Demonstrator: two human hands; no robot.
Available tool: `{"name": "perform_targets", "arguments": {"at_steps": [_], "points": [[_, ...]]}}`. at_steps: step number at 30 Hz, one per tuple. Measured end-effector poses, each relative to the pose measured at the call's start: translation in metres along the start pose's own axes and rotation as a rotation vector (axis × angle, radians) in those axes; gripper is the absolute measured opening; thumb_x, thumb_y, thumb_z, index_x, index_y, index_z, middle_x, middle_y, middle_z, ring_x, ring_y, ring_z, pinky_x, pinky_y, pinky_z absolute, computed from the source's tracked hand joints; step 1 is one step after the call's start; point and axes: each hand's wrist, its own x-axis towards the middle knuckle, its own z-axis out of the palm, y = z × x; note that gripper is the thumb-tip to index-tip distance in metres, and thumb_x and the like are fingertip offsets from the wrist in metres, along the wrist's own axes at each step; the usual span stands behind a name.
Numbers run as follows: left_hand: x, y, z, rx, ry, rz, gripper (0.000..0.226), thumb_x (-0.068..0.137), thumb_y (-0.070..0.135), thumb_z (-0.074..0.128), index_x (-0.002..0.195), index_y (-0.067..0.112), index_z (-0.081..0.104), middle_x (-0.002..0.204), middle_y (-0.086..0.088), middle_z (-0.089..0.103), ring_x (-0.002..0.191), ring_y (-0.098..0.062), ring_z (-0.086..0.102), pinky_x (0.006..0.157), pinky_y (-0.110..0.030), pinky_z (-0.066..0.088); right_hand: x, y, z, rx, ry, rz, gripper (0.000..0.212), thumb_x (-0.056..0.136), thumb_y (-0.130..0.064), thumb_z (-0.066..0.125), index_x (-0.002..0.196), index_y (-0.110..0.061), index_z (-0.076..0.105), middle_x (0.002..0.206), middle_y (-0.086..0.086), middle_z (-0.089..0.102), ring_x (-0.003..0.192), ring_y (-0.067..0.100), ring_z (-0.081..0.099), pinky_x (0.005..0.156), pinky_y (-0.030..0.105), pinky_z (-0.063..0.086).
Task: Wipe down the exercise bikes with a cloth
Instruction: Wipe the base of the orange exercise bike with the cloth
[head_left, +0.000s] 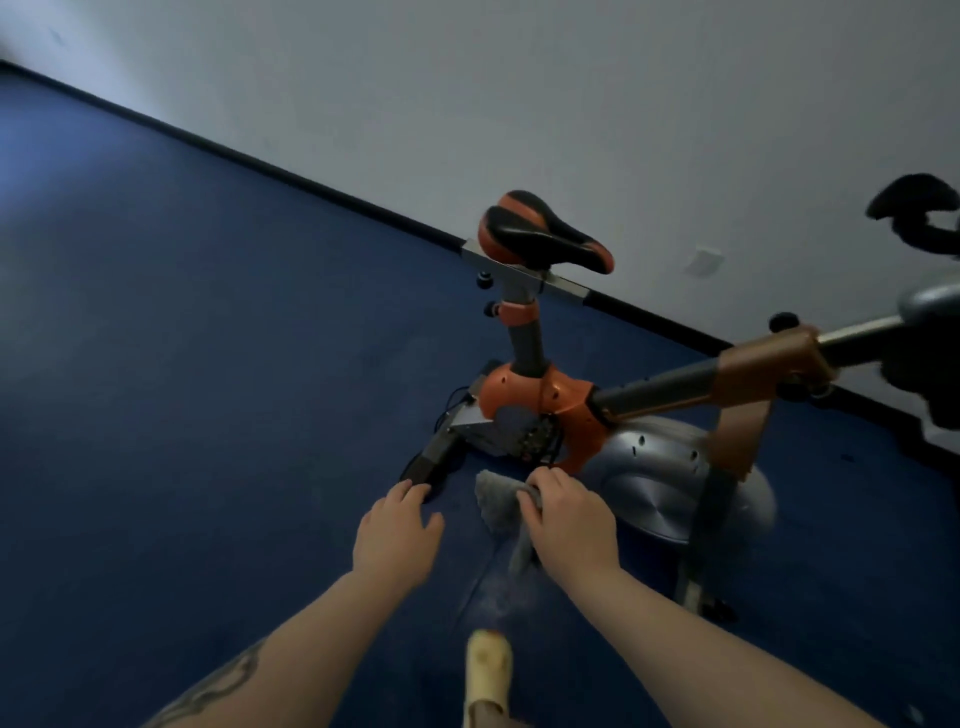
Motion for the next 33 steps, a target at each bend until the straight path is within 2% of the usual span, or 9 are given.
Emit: {"name": "perform_targets", "arguments": {"at_steps": [5,9,14,20,25,33], "points": [[0.06,-0.031,-0.035,0.02,0.015,-0.022,0.05,0.096,0.038,0.041,0.143,0.024,0.036,0.152,0.002,0.032,0.133,-0.02,0.038,0.107,-0.034,0.034,0.077,-0.028,0.029,0.012,-0.003,-0.046,0.021,0.096,-0.04,0.042,0.094,-0.023,0.054,0.089,-0.006,0.058,0.08,0.015,0.058,0.066,0.029,0.046],[0.118,-0.052,-0.079,0.063,0.011,-0.065,0.053,0.097,0.041,0.04,0.146,0.023,0.031,0.156,0.002,0.025,0.138,-0.021,0.032,0.112,-0.036,0.031,0.144,-0.05,0.04,0.025,-0.017,-0.082,0.021,0.096,-0.039,0.043,0.093,-0.022,0.054,0.089,-0.006,0.058,0.082,0.015,0.059,0.068,0.031,0.047],[0.182,-0.065,-0.127,0.022,0.075,-0.092,0.053,0.097,0.04,0.041,0.147,0.022,0.032,0.156,0.002,0.027,0.138,-0.021,0.033,0.112,-0.037,0.031,0.225,-0.084,0.045,0.025,-0.013,-0.141,0.018,0.095,-0.038,0.047,0.09,-0.022,0.054,0.085,-0.005,0.058,0.076,0.016,0.059,0.062,0.03,0.047],[0.247,-0.096,-0.167,-0.008,0.06,-0.071,0.053,0.097,0.04,0.042,0.146,0.023,0.032,0.156,0.003,0.027,0.137,-0.02,0.034,0.112,-0.036,0.031,0.307,-0.13,0.058,0.022,-0.019,-0.139,0.018,0.095,-0.039,0.046,0.092,-0.023,0.053,0.088,-0.006,0.057,0.078,0.014,0.057,0.059,0.027,0.042],[0.324,-0.14,-0.221,0.028,0.039,0.0,0.052,0.097,0.039,0.041,0.145,0.023,0.033,0.156,0.003,0.027,0.137,-0.02,0.034,0.111,-0.036,0.032,0.377,-0.173,0.083,0.008,-0.013,-0.051,0.018,0.096,-0.038,0.043,0.095,-0.022,0.052,0.092,-0.006,0.057,0.084,0.015,0.057,0.069,0.03,0.047],[0.441,-0.202,-0.312,0.144,-0.028,0.102,0.051,0.097,0.036,0.04,0.146,0.02,0.033,0.155,0.001,0.028,0.136,-0.021,0.035,0.11,-0.035,0.032,0.463,-0.231,0.101,-0.046,0.025,0.153,0.018,0.096,-0.038,0.043,0.095,-0.023,0.051,0.091,-0.008,0.056,0.083,0.012,0.055,0.065,0.027,0.045]]}}
